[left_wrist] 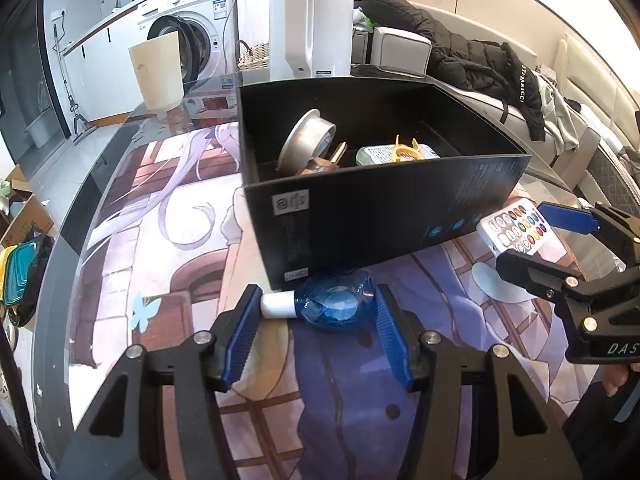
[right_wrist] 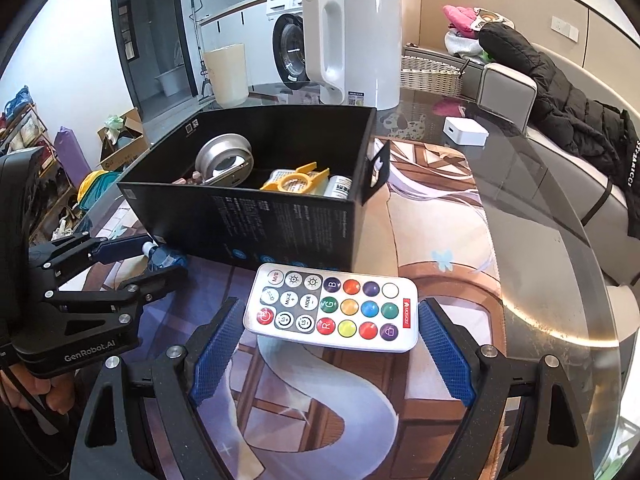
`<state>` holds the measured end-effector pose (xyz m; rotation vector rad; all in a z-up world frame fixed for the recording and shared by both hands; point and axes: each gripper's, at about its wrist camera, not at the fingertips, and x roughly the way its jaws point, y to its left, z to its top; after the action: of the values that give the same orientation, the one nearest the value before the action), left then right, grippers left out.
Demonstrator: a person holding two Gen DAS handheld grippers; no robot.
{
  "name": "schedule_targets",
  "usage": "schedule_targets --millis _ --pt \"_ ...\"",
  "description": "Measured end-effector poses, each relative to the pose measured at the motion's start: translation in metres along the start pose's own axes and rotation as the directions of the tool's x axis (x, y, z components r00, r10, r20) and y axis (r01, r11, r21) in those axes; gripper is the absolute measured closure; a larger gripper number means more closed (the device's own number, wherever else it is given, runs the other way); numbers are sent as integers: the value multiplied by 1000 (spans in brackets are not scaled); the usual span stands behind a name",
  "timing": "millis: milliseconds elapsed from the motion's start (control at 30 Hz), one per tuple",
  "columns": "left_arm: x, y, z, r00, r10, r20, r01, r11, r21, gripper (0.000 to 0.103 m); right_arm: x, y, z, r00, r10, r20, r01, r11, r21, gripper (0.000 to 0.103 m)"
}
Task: Organize rigid objects
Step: 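Close the left tool on the blue tape dispenser while the right tool closes on the white remote, then carry the blue dispenser with the left tool while the right tool carries the remote over the black box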
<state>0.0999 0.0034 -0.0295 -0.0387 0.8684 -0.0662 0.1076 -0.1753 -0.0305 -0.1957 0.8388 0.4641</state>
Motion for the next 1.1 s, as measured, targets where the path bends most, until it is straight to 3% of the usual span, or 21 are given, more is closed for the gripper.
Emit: schedule_targets --millis 267,567,767,1100 --pt "-19 6 -1 999 10 54 -11 1000 3 47 -5 5 1 1000 0 30 0 1000 -3 15" --pt "-48 16 6 987 7 158 -5 1000 -12 47 -31 9 3 991 2 133 0 1000 -19 15" --pt "-66 17 15 970 -9 244 11 1000 -9 47 -46 12 6 977 23 212 -13 999 -47 15" --pt "-66 16 30 960 -24 279 28 1000 -11 47 -56 16 21 954 33 297 -7 996 -89 15"
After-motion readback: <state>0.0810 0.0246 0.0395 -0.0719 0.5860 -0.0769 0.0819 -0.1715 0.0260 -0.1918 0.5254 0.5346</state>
